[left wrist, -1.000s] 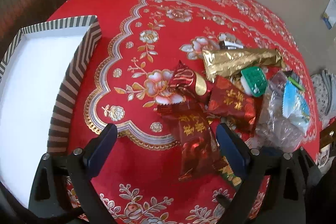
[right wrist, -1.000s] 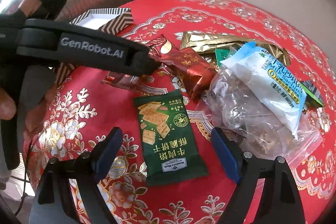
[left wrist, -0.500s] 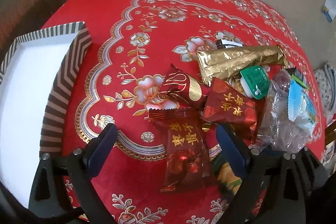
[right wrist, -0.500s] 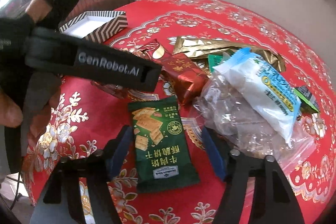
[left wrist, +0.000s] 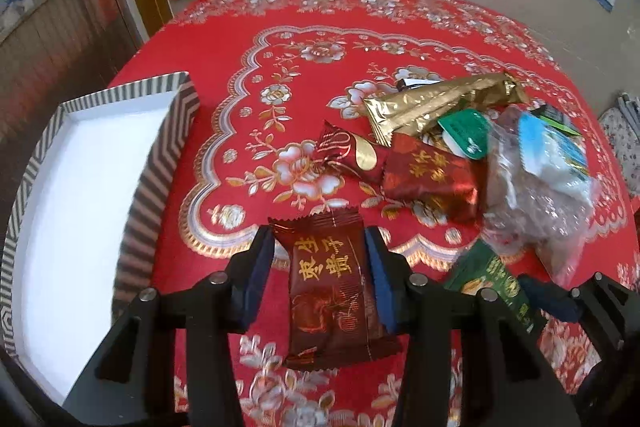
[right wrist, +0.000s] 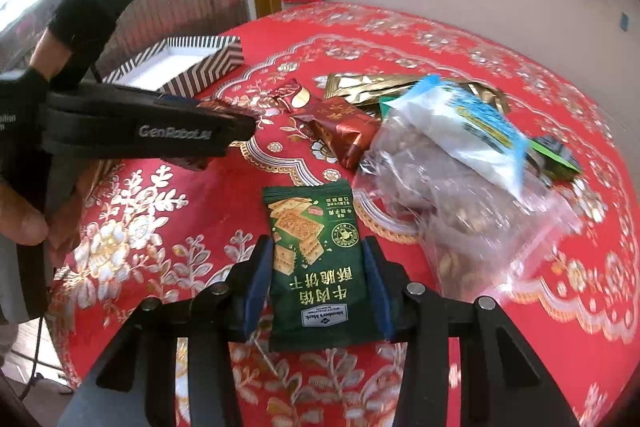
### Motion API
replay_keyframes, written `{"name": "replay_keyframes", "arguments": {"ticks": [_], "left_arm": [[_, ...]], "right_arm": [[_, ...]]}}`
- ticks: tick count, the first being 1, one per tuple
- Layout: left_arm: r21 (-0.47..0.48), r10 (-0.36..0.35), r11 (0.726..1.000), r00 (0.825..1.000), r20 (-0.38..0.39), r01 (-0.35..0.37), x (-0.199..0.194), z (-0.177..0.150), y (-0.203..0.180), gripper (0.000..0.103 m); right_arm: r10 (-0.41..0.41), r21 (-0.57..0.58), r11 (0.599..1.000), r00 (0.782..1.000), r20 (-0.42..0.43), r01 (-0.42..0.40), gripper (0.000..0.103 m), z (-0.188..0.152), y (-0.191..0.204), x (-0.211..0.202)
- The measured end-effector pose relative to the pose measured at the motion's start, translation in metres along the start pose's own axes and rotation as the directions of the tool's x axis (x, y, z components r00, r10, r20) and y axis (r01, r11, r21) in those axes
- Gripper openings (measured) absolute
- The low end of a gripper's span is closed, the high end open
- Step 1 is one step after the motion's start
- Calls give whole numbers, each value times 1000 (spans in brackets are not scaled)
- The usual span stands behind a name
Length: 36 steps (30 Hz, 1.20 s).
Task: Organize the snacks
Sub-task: 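Carry both packets over the white tray and open both tools to release them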
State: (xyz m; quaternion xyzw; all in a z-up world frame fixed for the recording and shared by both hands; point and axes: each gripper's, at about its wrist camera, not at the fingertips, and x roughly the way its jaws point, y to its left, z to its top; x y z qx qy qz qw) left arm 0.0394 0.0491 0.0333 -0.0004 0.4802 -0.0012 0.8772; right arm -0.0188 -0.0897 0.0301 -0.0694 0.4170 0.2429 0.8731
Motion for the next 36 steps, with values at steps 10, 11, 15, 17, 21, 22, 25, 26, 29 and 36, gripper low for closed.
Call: {"name": "replay_keyframes", "arguments": {"ticks": [10, 11, 15, 17, 21, 22, 25, 26, 29, 36], "left_arm": [[32, 1, 999, 998, 58, -3, -26, -31, -17, 48], [40, 6, 999, 998, 65, -9, -28, -33, -20, 48], [56, 9, 998, 996, 85, -14, -35, -37, -24, 48], [59, 11, 998, 995, 98, -17, -41, -36, -22, 48], [53, 23, 998, 992, 121, -30, -51, -32, -11, 48], [53, 29, 998, 992, 125, -36, -52, -31, -7, 48], [42, 44, 998, 989, 138, -51, -58, -24, 8, 48], [38, 51, 998, 989, 142, -57, -61, -21, 15, 48], [23, 67, 997, 987, 149, -71, -65, -16, 34, 48], [-36, 112, 993, 985, 134, -109, -69, -2, 91, 48]], "right_arm": [[-71, 123, 991, 994, 84, 61, 45, -17, -16, -38], [-81, 133, 989, 992, 93, 68, 45, -16, -17, -42], [-97, 155, 985, 988, 118, 78, 45, -11, -20, -52], [-100, 150, 985, 987, 124, 81, 45, -5, -17, -53], [-90, 130, 989, 988, 127, 73, 45, 7, -8, -49], [-84, 126, 990, 988, 127, 68, 45, 11, -6, -47], [-66, 111, 993, 989, 130, 51, 45, 24, 3, -40], [-53, 104, 994, 990, 132, 40, 45, 30, 6, -37], [-27, 83, 996, 990, 136, 16, 45, 45, 17, -30], [51, -9, 999, 990, 133, -50, 45, 87, 57, -6]]}}
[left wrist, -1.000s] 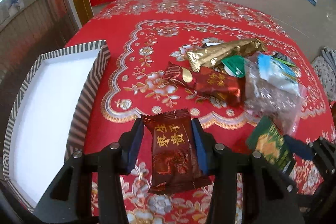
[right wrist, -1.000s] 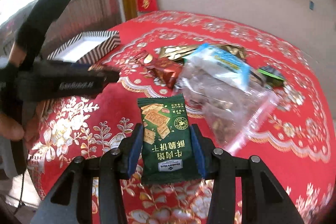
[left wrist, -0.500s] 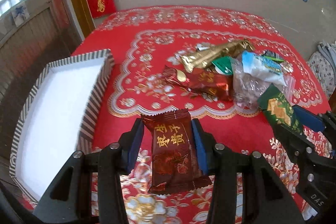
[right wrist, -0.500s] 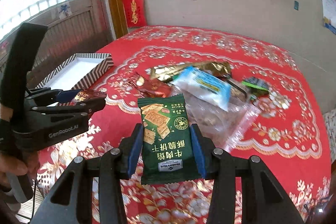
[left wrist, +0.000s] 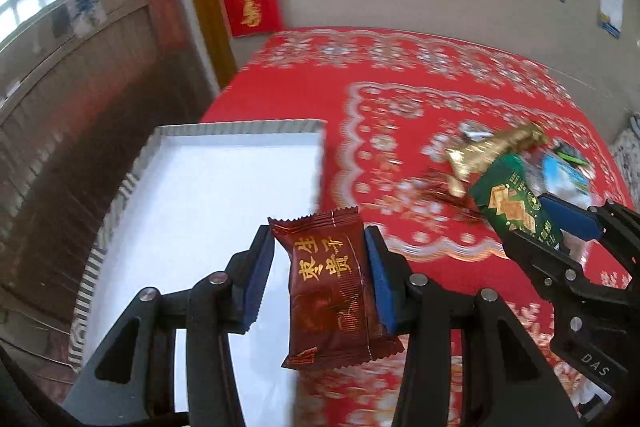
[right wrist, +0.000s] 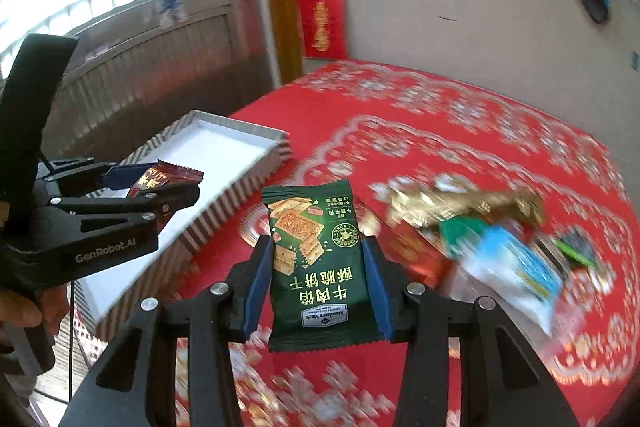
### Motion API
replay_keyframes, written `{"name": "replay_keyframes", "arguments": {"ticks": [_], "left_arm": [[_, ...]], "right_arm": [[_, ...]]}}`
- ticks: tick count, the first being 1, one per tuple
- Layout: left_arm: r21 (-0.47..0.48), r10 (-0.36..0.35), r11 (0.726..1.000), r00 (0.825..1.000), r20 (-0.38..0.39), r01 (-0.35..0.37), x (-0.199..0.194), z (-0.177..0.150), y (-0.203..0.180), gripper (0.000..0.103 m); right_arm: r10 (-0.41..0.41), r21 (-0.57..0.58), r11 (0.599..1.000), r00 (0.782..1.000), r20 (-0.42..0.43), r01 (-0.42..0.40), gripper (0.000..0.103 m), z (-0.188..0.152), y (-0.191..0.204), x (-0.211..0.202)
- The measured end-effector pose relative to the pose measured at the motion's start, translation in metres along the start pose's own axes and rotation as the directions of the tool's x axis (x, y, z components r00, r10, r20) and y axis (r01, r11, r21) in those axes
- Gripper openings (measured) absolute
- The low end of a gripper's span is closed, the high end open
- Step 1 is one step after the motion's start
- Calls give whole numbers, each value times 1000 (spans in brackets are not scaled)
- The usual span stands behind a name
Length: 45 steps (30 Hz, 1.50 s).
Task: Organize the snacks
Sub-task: 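Carry both packets over the white tray and open both tools to release them, then withdraw both tools from the tray back toward the snack pile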
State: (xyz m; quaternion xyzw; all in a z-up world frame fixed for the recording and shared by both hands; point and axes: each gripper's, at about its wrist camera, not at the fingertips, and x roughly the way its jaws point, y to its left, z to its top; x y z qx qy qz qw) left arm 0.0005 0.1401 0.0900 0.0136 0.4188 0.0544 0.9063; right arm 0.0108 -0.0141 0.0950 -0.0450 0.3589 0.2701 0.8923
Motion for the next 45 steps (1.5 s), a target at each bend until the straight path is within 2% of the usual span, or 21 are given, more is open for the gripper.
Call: {"name": "replay_keyframes", "arguments": {"ticks": [4, 9, 16, 19, 28, 39, 41, 43, 45], "left_arm": [[-27, 52, 998, 999, -12, -52, 9, 9, 32, 48], [-77, 91, 992, 994, -64, -95, 32, 20, 72, 48], [-143, 120, 980, 981, -154, -142, 74, 32, 109, 48], [-174, 107, 975, 977, -185, -139, 90, 33, 121, 48], [-199, 147, 961, 966, -211, -190, 118, 36, 138, 48], [-183, 176, 958, 957, -232, -220, 132, 34, 141, 50], [-177, 193, 955, 953, -234, -237, 131, 34, 140, 55], [-170, 198, 956, 951, -237, -241, 132, 34, 140, 72], [-169, 188, 958, 953, -237, -231, 133, 33, 139, 77]], "right_arm": [[41, -46, 998, 999, -14, -42, 45, 20, 25, 22], [90, -86, 992, 996, -28, -92, 45, 47, 52, 48], [119, -122, 984, 991, -68, -127, 45, 70, 81, 87], [127, -125, 982, 987, -98, -138, 45, 75, 89, 108], [109, -120, 984, 981, -162, -129, 45, 78, 89, 151], [101, -142, 981, 977, -188, -129, 47, 76, 94, 164], [116, -131, 981, 972, -203, -145, 49, 74, 93, 168], [118, -130, 981, 972, -205, -146, 49, 73, 93, 169], [111, -134, 981, 975, -193, -139, 50, 72, 94, 165]]}}
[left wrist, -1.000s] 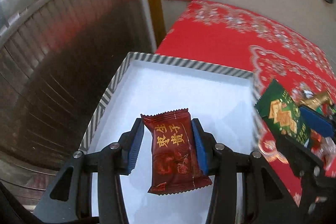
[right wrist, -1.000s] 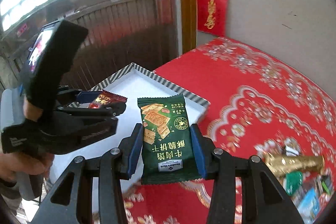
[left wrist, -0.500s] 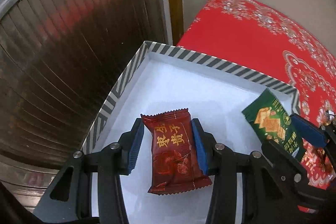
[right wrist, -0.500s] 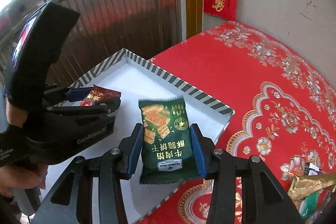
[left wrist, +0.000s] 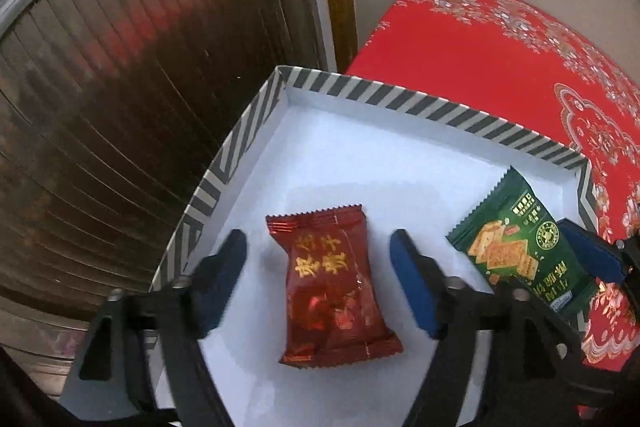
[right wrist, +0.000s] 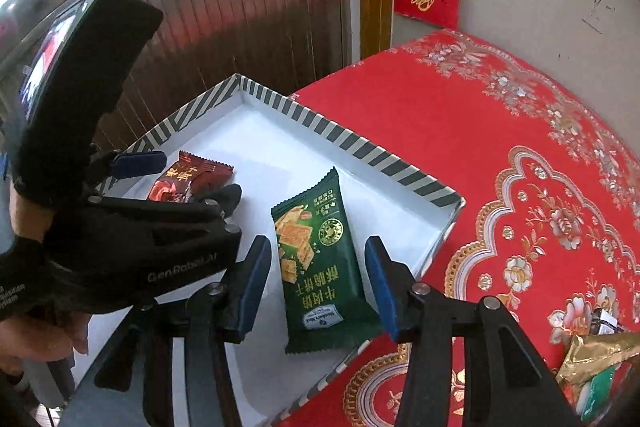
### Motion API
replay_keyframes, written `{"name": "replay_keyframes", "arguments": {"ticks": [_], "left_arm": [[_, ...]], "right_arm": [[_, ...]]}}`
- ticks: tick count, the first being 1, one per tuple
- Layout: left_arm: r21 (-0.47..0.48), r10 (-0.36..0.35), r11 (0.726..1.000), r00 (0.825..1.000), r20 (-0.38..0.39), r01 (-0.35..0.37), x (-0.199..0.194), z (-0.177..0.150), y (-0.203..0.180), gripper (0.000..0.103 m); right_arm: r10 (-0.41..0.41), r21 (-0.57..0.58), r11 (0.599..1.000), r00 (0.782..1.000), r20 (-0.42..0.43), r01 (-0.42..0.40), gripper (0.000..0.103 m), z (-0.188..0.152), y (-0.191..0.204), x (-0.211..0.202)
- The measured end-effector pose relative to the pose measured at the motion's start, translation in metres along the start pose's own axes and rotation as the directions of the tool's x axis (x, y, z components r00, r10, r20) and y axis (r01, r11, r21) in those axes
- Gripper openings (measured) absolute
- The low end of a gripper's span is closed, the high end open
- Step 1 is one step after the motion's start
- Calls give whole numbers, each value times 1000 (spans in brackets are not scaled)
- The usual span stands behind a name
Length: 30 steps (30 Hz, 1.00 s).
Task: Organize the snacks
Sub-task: 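Withdraw both tools from the tray back toward the snack pile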
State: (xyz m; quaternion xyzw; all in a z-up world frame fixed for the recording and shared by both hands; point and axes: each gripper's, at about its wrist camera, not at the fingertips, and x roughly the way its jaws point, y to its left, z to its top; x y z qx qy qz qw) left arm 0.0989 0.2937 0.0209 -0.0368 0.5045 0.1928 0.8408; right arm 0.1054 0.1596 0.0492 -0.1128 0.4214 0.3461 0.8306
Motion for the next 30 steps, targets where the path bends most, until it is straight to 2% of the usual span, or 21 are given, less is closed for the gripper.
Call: {"name": "replay_keyframes", "arguments": {"ticks": [4, 7, 10, 13, 19, 24, 30], "left_arm": [[-7, 8, 1000, 1000, 10, -8, -8, -4, 3, 79], [-4, -2, 1000, 999, 32, 2, -21, -8, 3, 81], [7, -23, 1000, 997, 70, 22, -42, -15, 0, 81], [17, -54, 998, 993, 104, 53, -64, -23, -5, 83], [81, -172, 984, 973, 152, 161, -106, -43, -35, 88], [164, -246, 961, 959, 140, 222, -126, -61, -76, 88], [202, -295, 941, 950, 105, 270, -135, -79, -119, 88]], "right_arm": [[14, 16, 1000, 998, 57, -15, 50, -3, 1, -24], [23, 29, 999, 994, 104, -26, 54, -8, 1, -47], [17, 48, 999, 989, 146, -24, 60, -21, -3, -72], [19, 80, 996, 987, 160, -33, 60, -37, -12, -90], [-67, 131, 990, 983, 172, 45, 60, -78, -43, -127], [-150, 208, 971, 975, 163, 115, 61, -114, -79, -158], [-234, 289, 938, 964, 125, 190, 64, -161, -119, -186]]}}
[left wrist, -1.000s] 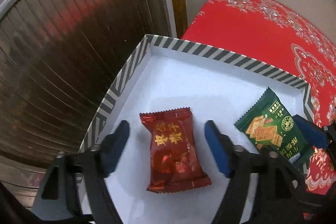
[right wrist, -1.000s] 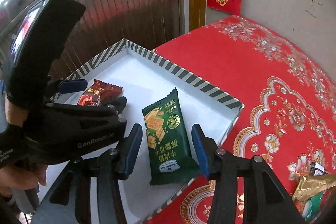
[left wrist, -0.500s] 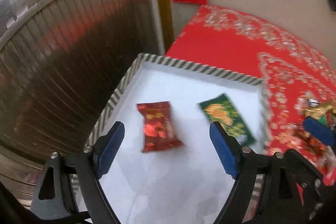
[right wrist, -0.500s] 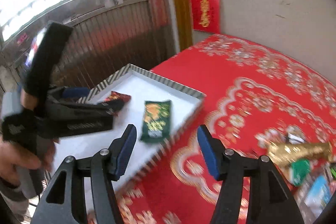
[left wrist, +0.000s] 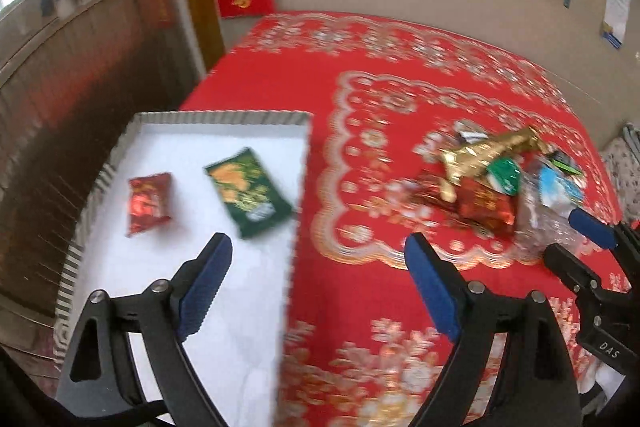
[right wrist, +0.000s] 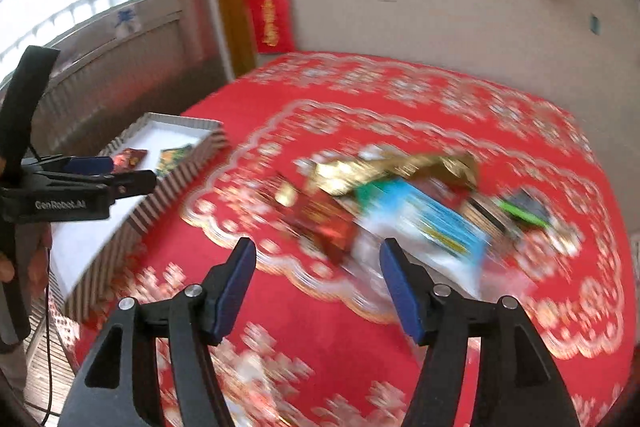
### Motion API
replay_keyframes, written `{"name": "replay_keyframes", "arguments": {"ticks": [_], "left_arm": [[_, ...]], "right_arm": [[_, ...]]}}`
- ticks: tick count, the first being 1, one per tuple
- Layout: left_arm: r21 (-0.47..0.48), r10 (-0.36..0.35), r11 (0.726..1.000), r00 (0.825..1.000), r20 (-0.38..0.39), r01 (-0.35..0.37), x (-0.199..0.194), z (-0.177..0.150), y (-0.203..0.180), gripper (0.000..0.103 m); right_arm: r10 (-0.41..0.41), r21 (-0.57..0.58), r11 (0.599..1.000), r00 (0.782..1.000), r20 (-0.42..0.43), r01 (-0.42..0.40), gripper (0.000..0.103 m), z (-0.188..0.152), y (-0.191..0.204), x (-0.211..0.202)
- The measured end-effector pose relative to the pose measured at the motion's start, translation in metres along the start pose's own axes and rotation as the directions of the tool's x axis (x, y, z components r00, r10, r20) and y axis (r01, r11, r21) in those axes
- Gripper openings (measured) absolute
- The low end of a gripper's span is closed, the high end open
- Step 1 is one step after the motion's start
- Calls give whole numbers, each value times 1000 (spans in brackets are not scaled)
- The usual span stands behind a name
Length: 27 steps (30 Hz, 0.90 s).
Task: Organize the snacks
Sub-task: 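Withdraw both tools from the tray back toward the snack pile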
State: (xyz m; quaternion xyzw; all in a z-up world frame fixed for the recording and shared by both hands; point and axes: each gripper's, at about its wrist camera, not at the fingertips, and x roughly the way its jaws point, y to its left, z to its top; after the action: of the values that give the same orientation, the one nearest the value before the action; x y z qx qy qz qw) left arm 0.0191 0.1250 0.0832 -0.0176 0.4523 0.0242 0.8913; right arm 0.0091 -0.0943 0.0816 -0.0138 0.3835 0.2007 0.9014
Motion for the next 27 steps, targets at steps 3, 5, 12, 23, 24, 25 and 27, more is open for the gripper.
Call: {"name": "replay_keyframes", "arguments": {"ticks": [3, 5, 12, 23, 24, 25, 27], "left_arm": [[-4, -26, 1000, 1000, -11, 26, 3, -4, -21, 88], [6, -21, 1000, 1000, -23, 21, 8, -4, -35, 88], [-41, -8, 999, 998, -59, 6, 35, 11, -71, 88], [-96, -9, 995, 991, -131, -4, 82, 31, -112, 88], [-107, -18, 994, 990, -139, 3, 86, 32, -114, 88], [-115, -25, 993, 989, -144, 9, 88, 32, -117, 88], [-121, -33, 993, 988, -153, 15, 93, 33, -124, 88]], "right_arm": [[-24, 39, 999, 1000, -2, 24, 65, -12, -22, -11], [-31, 59, 998, 1000, -4, 31, 65, -18, -33, -16], [-35, 96, 995, 999, 9, 34, 65, -29, -57, -31], [-11, 141, 990, 1000, 8, 9, 65, -44, -85, -35], [-7, 145, 989, 1000, 5, 6, 65, -45, -86, -34], [-4, 148, 989, 1000, 1, 4, 65, -45, -87, -32], [-2, 149, 989, 1000, -4, 2, 65, -46, -88, -31]]}}
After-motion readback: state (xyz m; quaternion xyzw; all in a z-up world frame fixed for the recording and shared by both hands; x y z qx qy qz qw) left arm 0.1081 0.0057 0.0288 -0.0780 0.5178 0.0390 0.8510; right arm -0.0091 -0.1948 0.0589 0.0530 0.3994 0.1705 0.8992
